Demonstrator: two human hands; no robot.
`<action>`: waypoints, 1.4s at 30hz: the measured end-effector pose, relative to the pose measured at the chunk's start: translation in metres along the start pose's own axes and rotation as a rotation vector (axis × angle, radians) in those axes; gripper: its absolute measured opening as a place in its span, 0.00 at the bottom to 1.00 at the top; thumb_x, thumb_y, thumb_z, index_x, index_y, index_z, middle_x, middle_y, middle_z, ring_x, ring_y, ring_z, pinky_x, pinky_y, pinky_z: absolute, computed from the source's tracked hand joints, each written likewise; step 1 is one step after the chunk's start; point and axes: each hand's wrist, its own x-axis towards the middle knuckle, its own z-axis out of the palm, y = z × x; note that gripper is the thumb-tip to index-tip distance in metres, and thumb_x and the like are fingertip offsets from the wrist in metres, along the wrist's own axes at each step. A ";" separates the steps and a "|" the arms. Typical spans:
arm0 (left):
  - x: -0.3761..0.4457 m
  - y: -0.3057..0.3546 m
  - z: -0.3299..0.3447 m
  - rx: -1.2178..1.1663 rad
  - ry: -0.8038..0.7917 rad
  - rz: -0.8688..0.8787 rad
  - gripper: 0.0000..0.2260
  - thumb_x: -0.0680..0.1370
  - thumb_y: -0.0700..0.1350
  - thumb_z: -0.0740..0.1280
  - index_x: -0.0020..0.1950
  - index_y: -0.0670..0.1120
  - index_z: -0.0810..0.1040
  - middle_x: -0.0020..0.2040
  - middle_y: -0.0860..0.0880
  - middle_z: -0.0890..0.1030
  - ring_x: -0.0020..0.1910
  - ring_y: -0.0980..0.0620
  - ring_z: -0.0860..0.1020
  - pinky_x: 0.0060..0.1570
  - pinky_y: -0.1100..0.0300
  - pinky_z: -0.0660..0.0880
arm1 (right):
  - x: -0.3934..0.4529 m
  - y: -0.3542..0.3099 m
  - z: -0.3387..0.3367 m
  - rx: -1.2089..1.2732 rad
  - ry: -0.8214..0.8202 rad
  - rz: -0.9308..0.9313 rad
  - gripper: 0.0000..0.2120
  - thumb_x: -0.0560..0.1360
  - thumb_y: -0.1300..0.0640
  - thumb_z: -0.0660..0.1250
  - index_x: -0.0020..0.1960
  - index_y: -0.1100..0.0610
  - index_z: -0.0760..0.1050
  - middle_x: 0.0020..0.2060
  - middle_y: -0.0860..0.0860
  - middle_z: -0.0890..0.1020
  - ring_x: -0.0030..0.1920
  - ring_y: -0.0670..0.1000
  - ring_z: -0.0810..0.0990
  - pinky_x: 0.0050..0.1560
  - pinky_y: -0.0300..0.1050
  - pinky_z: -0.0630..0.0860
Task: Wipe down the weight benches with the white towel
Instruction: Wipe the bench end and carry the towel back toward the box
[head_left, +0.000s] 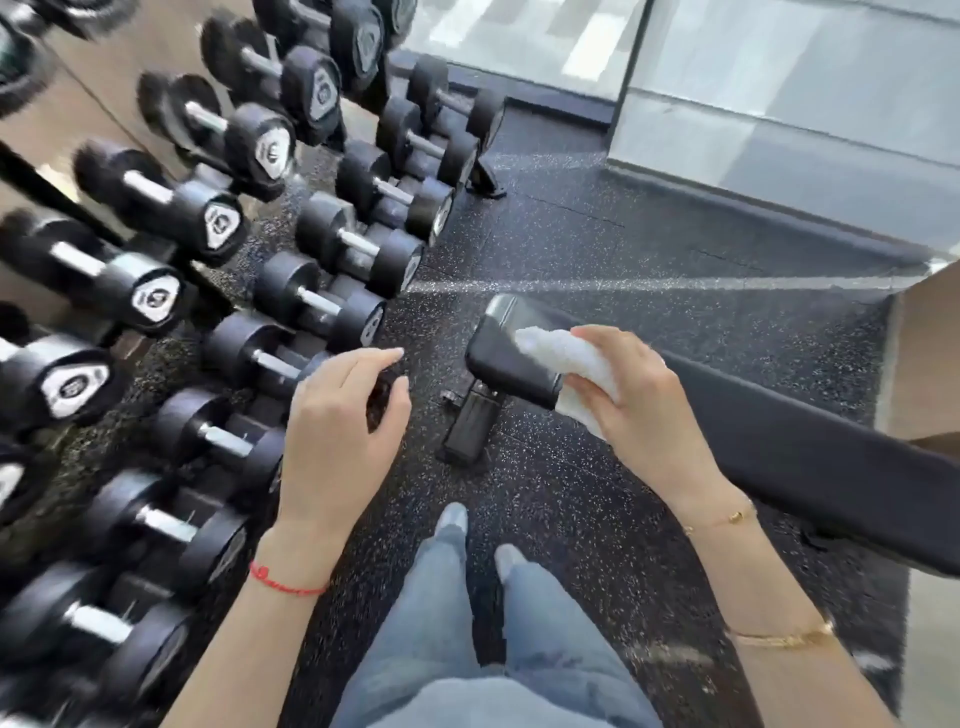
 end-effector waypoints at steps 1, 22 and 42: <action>-0.014 0.004 -0.006 0.020 0.020 -0.026 0.12 0.79 0.46 0.65 0.62 0.46 0.79 0.58 0.49 0.81 0.58 0.49 0.78 0.62 0.49 0.73 | -0.005 -0.005 -0.001 -0.002 -0.027 -0.028 0.17 0.78 0.56 0.68 0.66 0.54 0.73 0.58 0.49 0.79 0.57 0.49 0.75 0.59 0.49 0.71; -0.384 0.004 -0.095 0.220 0.477 -0.906 0.12 0.80 0.45 0.65 0.61 0.47 0.80 0.59 0.50 0.82 0.59 0.49 0.78 0.65 0.49 0.72 | -0.150 -0.163 0.130 0.001 -0.797 -0.673 0.16 0.79 0.57 0.67 0.66 0.56 0.72 0.61 0.49 0.78 0.60 0.51 0.75 0.60 0.42 0.69; -0.749 -0.088 -0.272 0.371 0.651 -1.319 0.12 0.81 0.46 0.64 0.63 0.47 0.79 0.60 0.50 0.81 0.61 0.50 0.77 0.64 0.53 0.71 | -0.460 -0.420 0.336 0.109 -1.146 -1.025 0.17 0.79 0.55 0.68 0.66 0.54 0.71 0.59 0.48 0.78 0.57 0.49 0.76 0.55 0.39 0.68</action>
